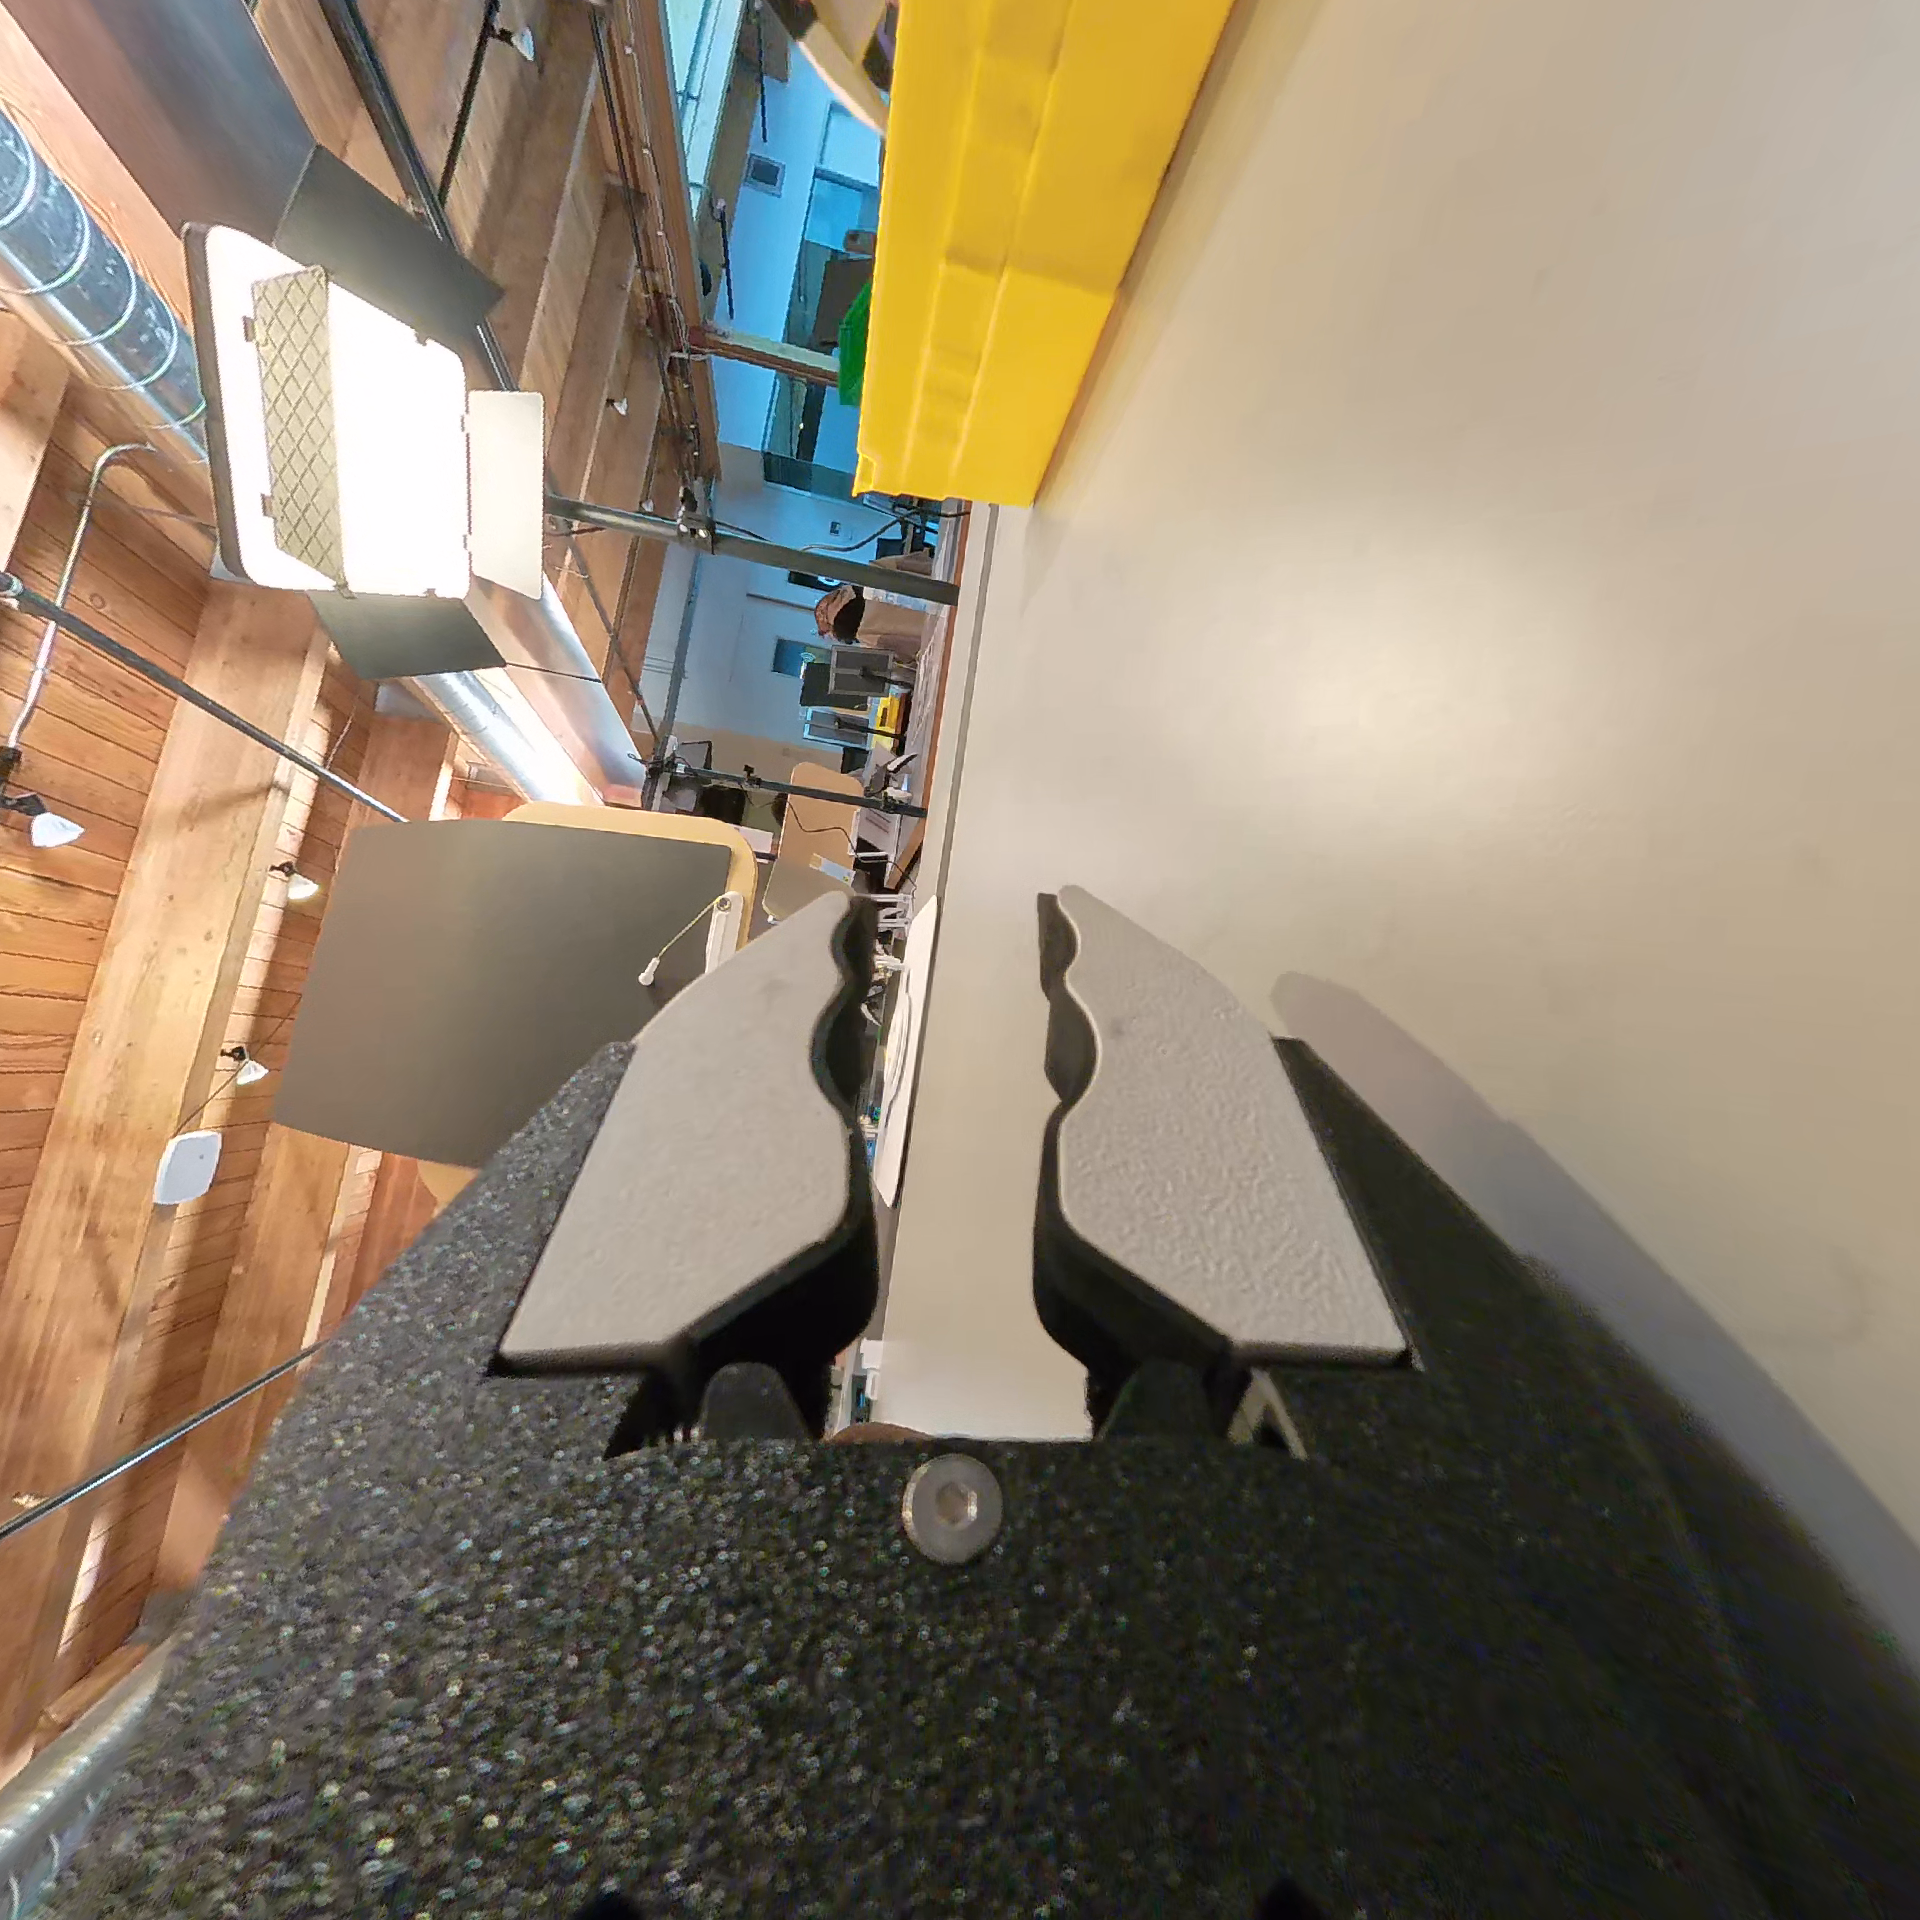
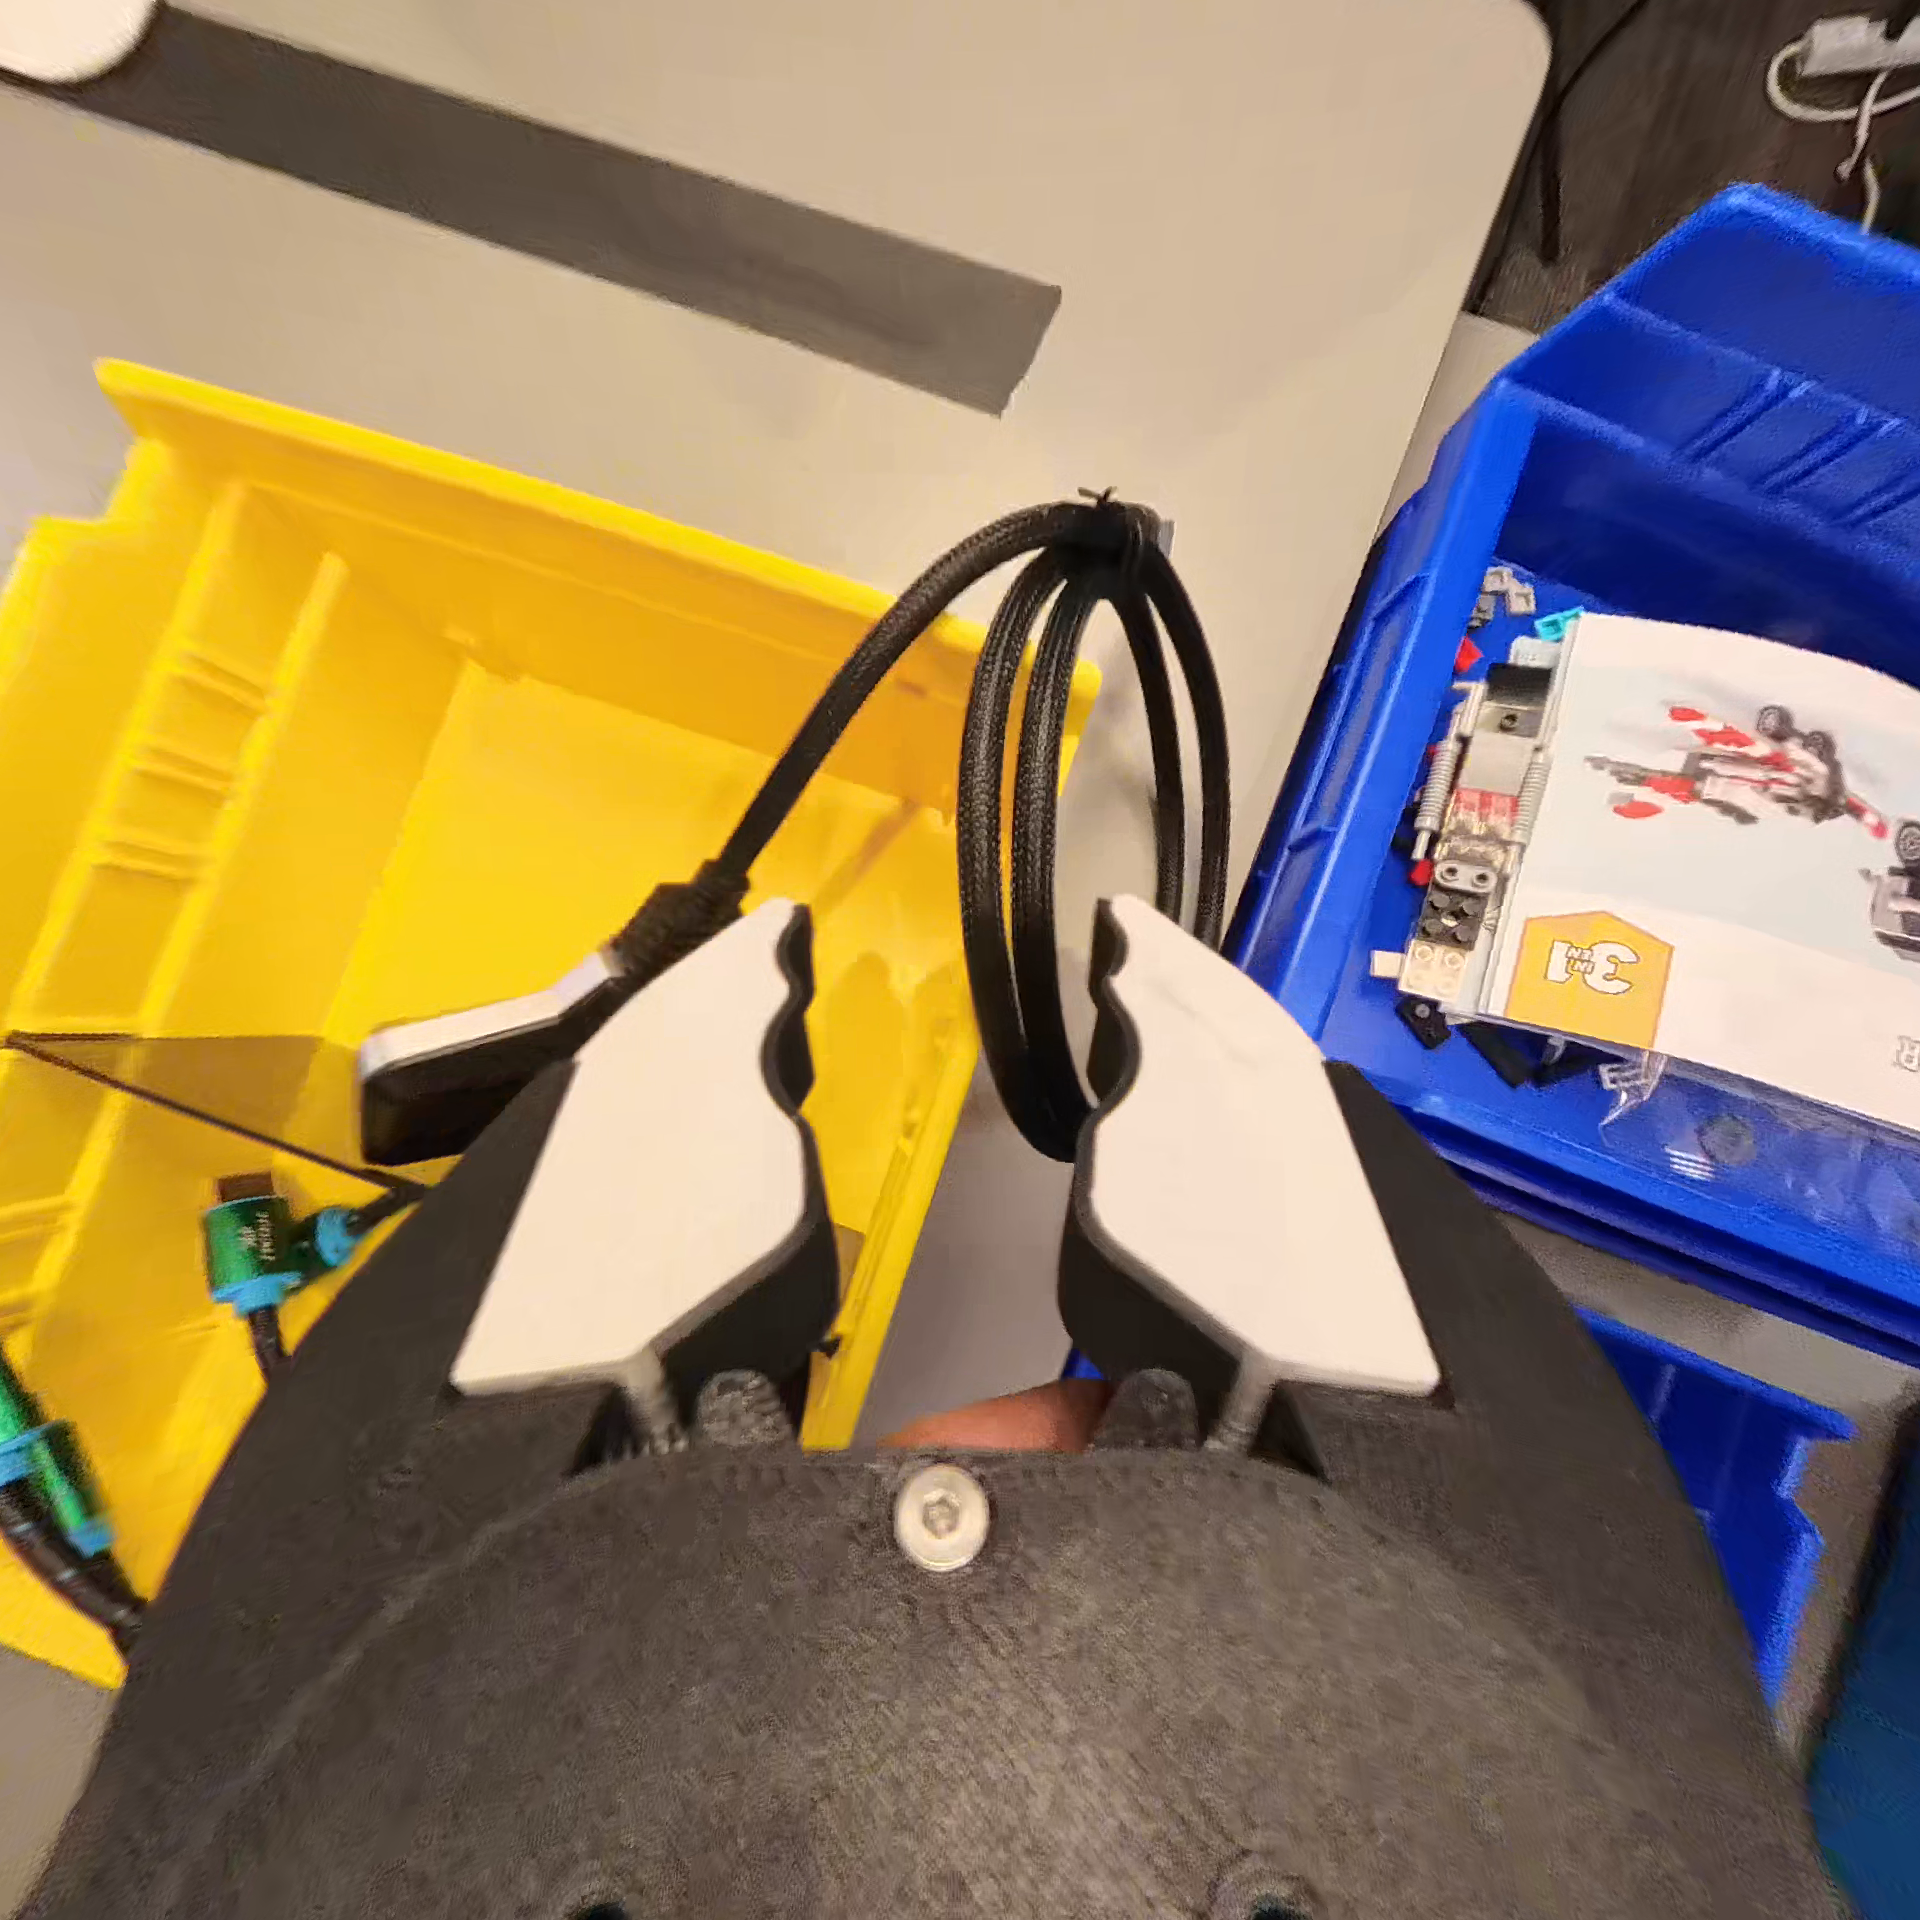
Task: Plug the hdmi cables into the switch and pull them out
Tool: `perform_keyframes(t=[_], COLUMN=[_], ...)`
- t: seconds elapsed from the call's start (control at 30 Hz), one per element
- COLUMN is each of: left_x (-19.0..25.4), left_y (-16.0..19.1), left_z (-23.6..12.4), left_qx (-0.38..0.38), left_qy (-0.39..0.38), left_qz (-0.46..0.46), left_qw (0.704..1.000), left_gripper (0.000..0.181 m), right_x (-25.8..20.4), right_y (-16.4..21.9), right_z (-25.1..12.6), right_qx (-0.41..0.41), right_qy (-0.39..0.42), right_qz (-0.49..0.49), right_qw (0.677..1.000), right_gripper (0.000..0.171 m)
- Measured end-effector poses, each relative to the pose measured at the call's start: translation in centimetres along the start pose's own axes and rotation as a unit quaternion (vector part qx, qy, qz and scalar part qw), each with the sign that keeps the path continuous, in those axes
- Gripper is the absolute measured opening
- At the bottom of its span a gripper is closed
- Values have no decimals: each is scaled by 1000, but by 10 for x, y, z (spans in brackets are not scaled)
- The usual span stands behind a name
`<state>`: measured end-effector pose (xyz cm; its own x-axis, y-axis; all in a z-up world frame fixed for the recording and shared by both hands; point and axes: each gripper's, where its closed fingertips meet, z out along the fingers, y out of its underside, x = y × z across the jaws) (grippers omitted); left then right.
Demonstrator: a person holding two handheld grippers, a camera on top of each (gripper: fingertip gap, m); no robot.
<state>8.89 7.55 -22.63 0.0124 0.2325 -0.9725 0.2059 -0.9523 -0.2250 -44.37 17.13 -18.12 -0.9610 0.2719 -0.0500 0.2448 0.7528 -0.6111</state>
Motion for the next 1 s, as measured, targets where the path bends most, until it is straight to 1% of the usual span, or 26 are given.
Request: perform_keyframes(t=[0.1, 0.2, 0.3, 0.4, 0.47, 0.57, 0.67, 0.73, 0.8, 0.83, 0.93, 1.0], left_x=[0, -2, -3, -3, -4, -6, -8, -7, -5, -4, -4, -5], left_y=[0, 0, -1, -2, -2, -1, -1, -1, -2, -2, -1, 0], left_z=[0, -1, -1, -2, -2, -3, -3, -3, -3, -3, -2, -2], left_qx=[0, 0, 2, 2, 2, -1, -1, 1, 1, 1, -1, -4], left_qy=[1, -2, -3, -6, -8, -12, -16, -15, -12, -10, -9, -10], left_qz=[2, -4, -4, 0, 0, 1, -1, -2, 1, 3, 5, 2], left_qw=[1000, 1000, 1000, 1000, 1000, 1000, 1000, 1000, 1000, 1000, 1000, 1000], left_gripper=[31, 31, 31, 31, 31, 31, 30, 30, 30, 30, 30, 30], right_x=[7, -1, -14, -41, -60, -82, -102, -108, -106, -107, -122, -136], right_y=[-5, -22, -37, -57, -66, -70, -70, -73, -78, -81, -88, -91], right_z=[4, -4, -13, -27, -37, -46, -49, -52, -58, -61, -70, -73], right_qx=[2, 41, 58, 84, 91, 97, 131, 161, 188, 202, 241, 258], right_qy=[24, 26, 50, 57, 82, 134, 167, 198, 246, 264, 275, 265], right_qz=[-8, -26, -71, -108, -142, -184, -215, -217, -219, -226, -243, -260], right_qw=[1000, 998, 995, 989, 982, 969, 953, 942, 925, 916, 898, 892], right_gripper=[16, 15, 15, 15, 15, 14, 14, 13, 12, 8, 7, 7])
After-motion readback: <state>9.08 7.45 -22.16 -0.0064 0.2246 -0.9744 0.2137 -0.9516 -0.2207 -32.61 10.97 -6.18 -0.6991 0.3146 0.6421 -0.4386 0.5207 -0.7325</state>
